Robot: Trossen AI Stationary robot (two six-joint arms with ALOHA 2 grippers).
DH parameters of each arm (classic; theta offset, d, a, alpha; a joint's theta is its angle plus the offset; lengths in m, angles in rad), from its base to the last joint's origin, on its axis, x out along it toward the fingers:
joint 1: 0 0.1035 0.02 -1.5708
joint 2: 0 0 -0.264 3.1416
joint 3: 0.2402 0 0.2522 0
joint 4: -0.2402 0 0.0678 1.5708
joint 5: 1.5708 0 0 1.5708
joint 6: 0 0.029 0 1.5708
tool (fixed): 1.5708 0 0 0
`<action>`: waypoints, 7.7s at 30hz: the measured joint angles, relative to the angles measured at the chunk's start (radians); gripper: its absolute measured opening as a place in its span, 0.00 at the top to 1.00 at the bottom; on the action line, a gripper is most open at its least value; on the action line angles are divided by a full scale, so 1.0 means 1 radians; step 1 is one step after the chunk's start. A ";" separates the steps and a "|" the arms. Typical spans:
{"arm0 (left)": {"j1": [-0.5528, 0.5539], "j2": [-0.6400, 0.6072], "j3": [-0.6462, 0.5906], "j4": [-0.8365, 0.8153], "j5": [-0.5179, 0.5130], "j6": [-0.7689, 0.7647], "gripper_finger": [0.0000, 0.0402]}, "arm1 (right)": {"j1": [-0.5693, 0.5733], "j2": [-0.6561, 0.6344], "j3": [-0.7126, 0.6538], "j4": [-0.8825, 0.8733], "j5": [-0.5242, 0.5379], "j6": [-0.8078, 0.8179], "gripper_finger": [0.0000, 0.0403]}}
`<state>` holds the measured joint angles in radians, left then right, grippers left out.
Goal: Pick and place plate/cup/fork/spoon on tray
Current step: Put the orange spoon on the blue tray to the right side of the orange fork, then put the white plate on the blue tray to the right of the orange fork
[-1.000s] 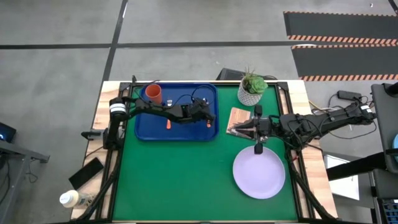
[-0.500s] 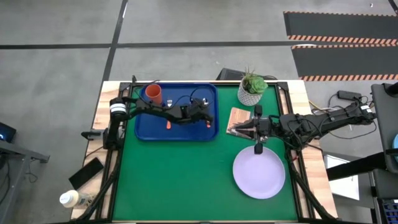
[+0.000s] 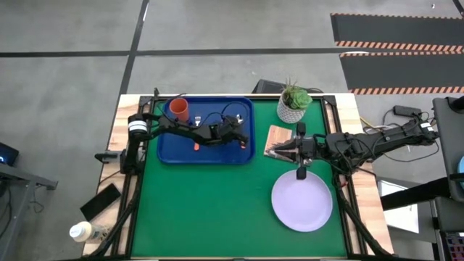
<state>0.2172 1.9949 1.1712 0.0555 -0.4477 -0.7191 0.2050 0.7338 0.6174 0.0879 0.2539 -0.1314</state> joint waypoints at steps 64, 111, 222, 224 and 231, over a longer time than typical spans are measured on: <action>0.274 -0.062 0.076 0.278 0.581 0.149 0.62 | 0.000 -0.039 -0.001 -0.047 0.005 -0.007 0.93; -0.030 0.088 0.072 -0.092 -0.059 -0.004 0.69 | 0.000 -0.039 0.000 -0.053 0.008 0.018 0.93; -0.431 -0.505 -0.192 -0.127 0.180 0.569 1.00 | 0.000 0.036 0.000 -0.053 0.008 0.185 0.93; -0.435 -0.573 -0.266 -0.075 0.177 0.577 1.00 | 0.000 0.056 0.000 -0.049 0.008 0.207 0.93; -0.425 -0.794 -0.549 0.192 0.174 0.596 1.00 | 0.011 0.152 0.000 -0.046 -0.024 0.368 0.93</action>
<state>-0.2082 1.2006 0.6219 0.2473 -0.2734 -0.1228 0.2156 0.8861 0.6174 0.0422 0.2299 0.2368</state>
